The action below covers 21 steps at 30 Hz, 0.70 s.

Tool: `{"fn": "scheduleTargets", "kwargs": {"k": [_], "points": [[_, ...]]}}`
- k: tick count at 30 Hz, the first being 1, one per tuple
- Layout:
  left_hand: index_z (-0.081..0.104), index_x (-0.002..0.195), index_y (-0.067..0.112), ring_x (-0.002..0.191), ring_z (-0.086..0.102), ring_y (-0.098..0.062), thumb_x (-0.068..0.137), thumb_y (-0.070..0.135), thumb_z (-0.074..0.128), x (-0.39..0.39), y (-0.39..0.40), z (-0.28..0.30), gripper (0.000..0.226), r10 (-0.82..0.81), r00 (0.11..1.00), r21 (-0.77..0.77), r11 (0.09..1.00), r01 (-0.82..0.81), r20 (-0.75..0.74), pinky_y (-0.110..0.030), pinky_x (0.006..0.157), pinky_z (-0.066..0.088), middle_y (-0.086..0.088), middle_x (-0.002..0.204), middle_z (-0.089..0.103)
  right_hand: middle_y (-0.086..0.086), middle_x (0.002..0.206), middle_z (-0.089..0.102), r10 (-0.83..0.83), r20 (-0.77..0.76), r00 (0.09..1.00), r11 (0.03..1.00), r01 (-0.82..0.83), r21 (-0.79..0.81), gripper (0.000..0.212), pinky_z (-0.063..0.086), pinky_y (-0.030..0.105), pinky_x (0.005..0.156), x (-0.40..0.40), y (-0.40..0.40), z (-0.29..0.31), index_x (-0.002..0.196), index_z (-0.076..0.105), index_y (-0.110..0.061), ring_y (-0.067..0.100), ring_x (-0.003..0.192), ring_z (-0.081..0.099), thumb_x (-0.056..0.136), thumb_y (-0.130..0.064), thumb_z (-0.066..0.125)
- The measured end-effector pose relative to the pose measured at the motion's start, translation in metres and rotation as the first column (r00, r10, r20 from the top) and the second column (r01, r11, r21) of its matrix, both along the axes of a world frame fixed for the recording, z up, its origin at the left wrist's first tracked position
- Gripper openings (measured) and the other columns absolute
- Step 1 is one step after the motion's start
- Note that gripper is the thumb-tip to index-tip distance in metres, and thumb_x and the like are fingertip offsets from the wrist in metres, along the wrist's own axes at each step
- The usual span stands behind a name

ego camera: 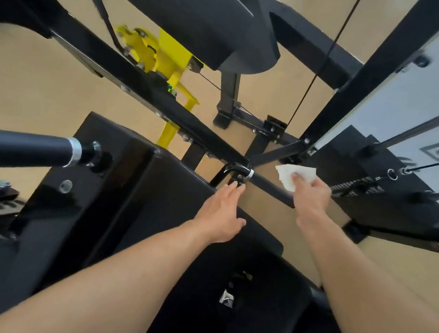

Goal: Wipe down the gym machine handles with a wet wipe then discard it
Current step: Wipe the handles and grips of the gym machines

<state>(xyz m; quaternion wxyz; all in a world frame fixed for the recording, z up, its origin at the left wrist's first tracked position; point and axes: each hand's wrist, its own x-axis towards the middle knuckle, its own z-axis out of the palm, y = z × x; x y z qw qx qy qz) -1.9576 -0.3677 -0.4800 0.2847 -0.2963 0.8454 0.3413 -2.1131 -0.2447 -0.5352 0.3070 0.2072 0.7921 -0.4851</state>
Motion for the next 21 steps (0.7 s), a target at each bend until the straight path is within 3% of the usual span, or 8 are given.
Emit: {"fn": "scheduleTargets", "kwargs": {"k": [2, 5, 9, 10, 12, 14, 18, 21], "points": [[0.003, 0.161, 0.026, 0.156, -0.006, -0.016, 0.096, 0.030, 0.064, -0.011, -0.005, -0.014, 0.089, -0.084, 0.997, -0.064, 0.994, 0.083, 0.000, -0.040, 0.126, 0.006, 0.007, 0.169, -0.003, -0.011, 0.085, 0.068, 0.060, -0.072, 0.996, 0.997, -0.057, 0.044, 0.009, 0.055, 0.036, 0.087, -0.008, -0.012, -0.008, 0.098, 0.071, -0.021, 0.011, 0.084, 0.064, 0.095, -0.028, 0.067], [-0.009, 0.160, 0.024, 0.153, -0.019, -0.018, 0.096, 0.029, 0.061, -0.027, -0.014, -0.035, 0.095, -0.207, 0.978, -0.192, 0.959, 0.208, 0.025, -0.044, 0.126, -0.003, 0.003, 0.167, -0.018, -0.009, 0.087, 0.070, 0.268, -0.131, 0.954, 0.963, -0.259, 0.079, 0.018, 0.057, 0.040, 0.088, -0.009, -0.027, -0.022, 0.104, 0.074, -0.020, 0.013, 0.085, 0.066, 0.097, -0.033, 0.064], [-0.023, 0.155, 0.017, 0.150, -0.028, -0.021, 0.096, 0.032, 0.059, -0.038, -0.031, -0.063, 0.102, -0.308, 0.942, -0.285, 0.899, 0.334, 0.132, -0.048, 0.125, -0.005, -0.002, 0.164, -0.029, -0.014, 0.134, 0.064, 0.696, -0.175, 0.696, 0.705, -0.709, -0.018, 0.060, 0.043, 0.032, 0.108, 0.025, -0.026, -0.041, 0.124, 0.072, -0.028, 0.005, 0.127, 0.055, 0.095, -0.071, 0.041], [-0.025, 0.154, 0.017, 0.150, -0.030, -0.022, 0.096, 0.031, 0.059, -0.037, -0.035, -0.071, 0.103, -0.336, 0.930, -0.296, 0.882, 0.367, 0.150, -0.048, 0.125, -0.006, -0.002, 0.163, -0.032, -0.016, 0.139, 0.060, 0.735, -0.221, 0.641, 0.662, -0.749, 0.028, 0.061, 0.039, 0.031, 0.112, 0.029, -0.024, -0.049, 0.127, 0.070, -0.029, 0.003, 0.131, 0.050, 0.096, -0.071, 0.037], [-0.031, 0.152, 0.016, 0.148, -0.033, -0.024, 0.095, 0.029, 0.057, -0.033, -0.038, -0.085, 0.106, -0.381, 0.913, -0.332, 0.850, 0.409, 0.148, -0.047, 0.125, -0.007, -0.003, 0.160, -0.038, -0.017, 0.132, 0.062, 0.765, -0.312, 0.563, 0.627, -0.762, 0.162, 0.037, 0.039, 0.026, 0.107, 0.025, -0.022, -0.060, 0.125, 0.068, -0.028, 0.001, 0.122, 0.052, 0.099, -0.051, 0.055], [-0.035, 0.150, 0.014, 0.147, -0.036, -0.027, 0.095, 0.034, 0.057, -0.028, -0.039, -0.098, 0.109, -0.414, 0.903, -0.377, 0.822, 0.427, 0.120, -0.048, 0.126, -0.005, -0.005, 0.157, -0.043, -0.011, 0.122, 0.059, 0.797, -0.369, 0.479, 0.581, -0.775, 0.249, 0.037, 0.045, 0.026, 0.098, 0.012, -0.027, -0.069, 0.126, 0.056, -0.024, 0.004, 0.109, 0.052, 0.093, -0.034, 0.070], [-0.034, 0.151, 0.012, 0.148, -0.034, -0.028, 0.096, 0.055, 0.049, -0.020, -0.040, -0.118, 0.107, -0.446, 0.895, -0.447, 0.799, 0.403, 0.011, -0.047, 0.126, -0.003, -0.008, 0.158, -0.041, 0.001, 0.125, 0.062, 0.939, -0.323, 0.114, 0.251, -0.871, 0.422, 0.045, 0.045, 0.037, 0.102, 0.002, -0.047, -0.083, 0.137, 0.049, -0.017, 0.020, 0.116, 0.059, 0.100, -0.043, 0.056], [-0.030, 0.152, 0.011, 0.151, -0.027, -0.030, 0.094, 0.070, 0.038, -0.018, -0.041, -0.131, 0.108, -0.452, 0.892, -0.520, 0.761, 0.388, 0.005, -0.051, 0.126, 0.003, -0.010, 0.161, -0.035, -0.003, 0.109, 0.065, 0.935, -0.348, 0.076, 0.242, -0.850, 0.467, 0.035, 0.046, 0.035, 0.090, 0.002, -0.039, -0.093, 0.124, 0.052, -0.019, 0.018, 0.098, 0.064, 0.102, -0.046, 0.049]]}}
